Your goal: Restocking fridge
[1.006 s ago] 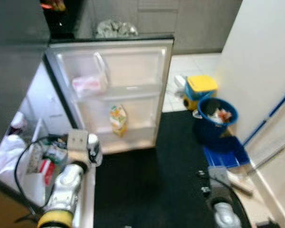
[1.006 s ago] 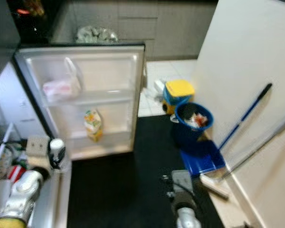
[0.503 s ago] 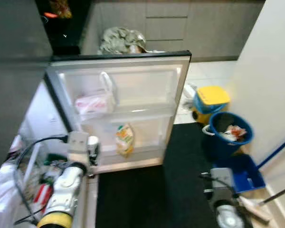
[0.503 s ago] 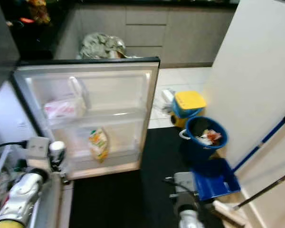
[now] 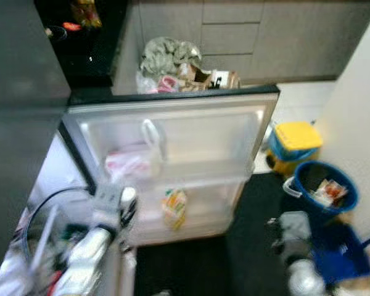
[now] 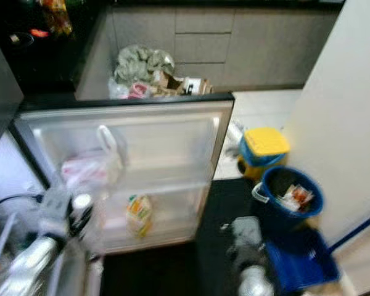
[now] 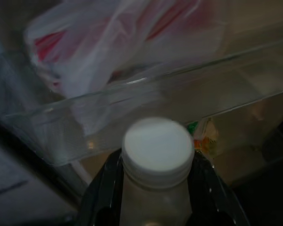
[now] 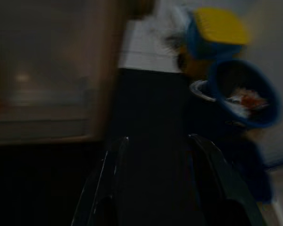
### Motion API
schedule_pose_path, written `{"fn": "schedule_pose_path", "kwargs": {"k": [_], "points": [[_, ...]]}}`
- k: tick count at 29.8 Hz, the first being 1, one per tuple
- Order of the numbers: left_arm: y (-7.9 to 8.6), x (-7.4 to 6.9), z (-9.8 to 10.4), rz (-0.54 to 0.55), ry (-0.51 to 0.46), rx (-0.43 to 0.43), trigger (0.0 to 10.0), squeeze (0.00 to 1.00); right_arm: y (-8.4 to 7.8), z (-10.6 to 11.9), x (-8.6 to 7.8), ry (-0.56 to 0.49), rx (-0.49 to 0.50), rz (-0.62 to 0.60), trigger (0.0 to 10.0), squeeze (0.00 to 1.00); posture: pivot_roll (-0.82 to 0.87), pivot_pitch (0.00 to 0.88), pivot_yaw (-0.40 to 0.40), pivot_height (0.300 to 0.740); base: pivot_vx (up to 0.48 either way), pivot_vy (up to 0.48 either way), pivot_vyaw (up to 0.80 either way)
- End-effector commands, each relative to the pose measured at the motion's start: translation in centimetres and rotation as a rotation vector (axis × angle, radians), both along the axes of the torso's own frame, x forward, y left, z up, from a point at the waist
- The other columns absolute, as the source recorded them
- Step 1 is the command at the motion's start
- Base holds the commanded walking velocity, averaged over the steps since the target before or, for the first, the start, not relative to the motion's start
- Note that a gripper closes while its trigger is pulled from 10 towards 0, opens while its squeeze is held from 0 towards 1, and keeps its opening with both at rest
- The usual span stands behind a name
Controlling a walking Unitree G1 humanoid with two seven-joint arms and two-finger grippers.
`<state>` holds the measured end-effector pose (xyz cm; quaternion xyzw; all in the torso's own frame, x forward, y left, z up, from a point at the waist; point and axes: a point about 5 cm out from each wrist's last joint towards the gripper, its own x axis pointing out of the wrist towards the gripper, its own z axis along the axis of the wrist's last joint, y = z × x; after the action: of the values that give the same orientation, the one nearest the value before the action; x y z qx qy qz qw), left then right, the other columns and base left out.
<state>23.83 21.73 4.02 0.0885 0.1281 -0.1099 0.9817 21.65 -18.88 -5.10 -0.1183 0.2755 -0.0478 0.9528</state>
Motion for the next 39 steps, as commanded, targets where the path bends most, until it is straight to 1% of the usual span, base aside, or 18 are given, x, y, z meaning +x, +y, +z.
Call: {"fn": "schedule_pose_path", "kwargs": {"k": [1, 5, 8, 9, 11, 14, 15, 18, 19, 20, 21, 22, 23, 26, 30, 36, 38, 39], "points": [[-1.0, -1.0, 1.0, -0.109, -0.017, -0.005, 10.0, 0.00, -0.7, -0.1, -0.3, 0.006, -0.018, -0.005, 10.0, 0.00, 0.04, 0.016, -0.003, 0.740, 0.000, 0.000, 0.00], [-1.2, -1.7, 1.1, -0.149, -0.005, -0.018, 10.0, 0.00, -0.7, -0.1, -0.3, 0.006, -0.019, -0.004, 10.0, 0.00, 0.04, 0.017, -0.003, 0.740, 0.000, 0.000, 0.00], [-1.9, -3.3, 3.0, -0.314, 0.030, -0.071, 10.0, 0.00, -0.8, 0.0, -0.2, 0.004, -0.033, 0.017, 10.0, 0.00, 0.05, 0.017, -0.004, 0.740, 0.000, 0.000, 0.00], [-1.9, -3.3, 3.0, -0.314, 0.030, -0.071, 10.0, 0.00, -0.8, 0.0, -0.2, 0.004, -0.033, 0.017, 10.0, 0.00, 0.05, 0.017, -0.004, 0.740, 0.000, 0.000, 0.00], [-2.3, -3.8, 3.9, -0.402, 0.047, -0.087, 10.0, 0.00, -0.7, 0.1, -0.2, 0.000, -0.044, 0.031, 10.0, 0.00, 0.05, 0.015, -0.004, 0.740, 0.000, 0.000, 0.00], [-2.4, -4.0, 4.1, -0.424, 0.051, -0.088, 10.0, 0.00, -0.7, 0.1, -0.2, -0.002, -0.046, 0.034, 10.0, 0.00, 0.05, 0.015, -0.004, 0.740, 0.000, 0.000, 0.00], [-2.3, -4.6, 4.7, -0.482, 0.067, -0.083, 10.0, 0.00, -0.8, 0.1, -0.1, -0.005, -0.052, 0.037, 10.0, 0.00, 0.05, 0.015, -0.004, 0.740, 0.000, 0.000, 0.00], [-2.0, -5.7, 5.9, -0.576, 0.087, -0.074, 10.0, 0.00, -1.1, 0.2, -0.2, -0.008, -0.060, 0.039, 10.0, 0.00, 0.05, 0.015, -0.008, 0.740, 0.000, 0.000, 0.00], [-2.0, -5.7, 5.9, -0.576, 0.087, -0.074, 10.0, 0.00, -1.1, 0.2, -0.2, -0.008, -0.060, 0.039, 10.0, 0.00, 0.05, 0.015, -0.008, 0.740, 0.000, 0.000, 0.00], [-2.3, -5.3, 7.2, -0.604, 0.050, -0.073, 10.0, 0.00, -1.3, 0.2, -0.2, -0.008, -0.068, 0.046, 10.0, 0.00, 0.06, 0.015, -0.008, 0.740, 0.000, 0.000, 0.00], [-2.3, -5.3, 7.2, -0.604, 0.050, -0.073, 10.0, 0.00, -1.3, 0.2, -0.2, -0.008, -0.068, 0.046, 10.0, 0.00, 0.06, 0.015, -0.008, 0.740, 0.000, 0.000, 0.00], [-3.1, -4.3, 8.3, -0.595, -0.011, -0.069, 10.0, 0.00, -1.3, 0.3, -0.1, -0.010, -0.079, 0.061, 10.0, 0.00, 0.05, 0.014, -0.009, 0.740, 0.000, 0.000, 0.00], [-3.5, -3.8, 8.8, -0.595, -0.041, -0.064, 10.0, 0.00, -1.2, 0.3, -0.1, -0.012, -0.085, 0.069, 10.0, 0.00, 0.05, 0.012, -0.010, 0.740, 0.000, 0.000, 0.00], [-4.0, -3.5, 9.3, -0.603, -0.066, -0.060, 10.0, 0.00, -1.2, 0.4, 0.0, -0.013, -0.089, 0.076, 10.0, 0.00, 0.05, 0.012, -0.010, 0.740, 0.000, 0.000, 0.00], [-6.7, -1.9, 10.9, -0.661, -0.182, -0.035, 10.0, 0.00, -0.7, 0.6, 0.5, -0.022, -0.090, 0.096, 10.0, 0.00, 0.05, 0.010, -0.017, 0.740, 0.000, 0.000, 0.00], [-7.5, -1.6, 10.8, -0.703, -0.169, -0.046, 10.0, 0.00, -0.4, 0.6, 0.6, -0.025, -0.091, 0.106, 10.0, 0.00, 0.04, 0.009, -0.021, 0.740, 0.000, 0.000, 0.00], [-8.3, -1.8, 10.6, -0.812, -0.123, -0.059, 10.0, 0.00, -0.3, 0.6, 0.7, -0.026, -0.091, 0.111, 10.0, 0.00, 0.05, 0.008, -0.021, 0.740, 0.000, 0.000, 0.00], [-8.3, -1.8, 10.6, -0.812, -0.123, -0.059, 10.0, 0.00, -0.3, 0.6, 0.7, -0.026, -0.091, 0.111, 10.0, 0.00, 0.05, 0.008, -0.021, 0.740, 0.000, 0.000, 0.00]]}}
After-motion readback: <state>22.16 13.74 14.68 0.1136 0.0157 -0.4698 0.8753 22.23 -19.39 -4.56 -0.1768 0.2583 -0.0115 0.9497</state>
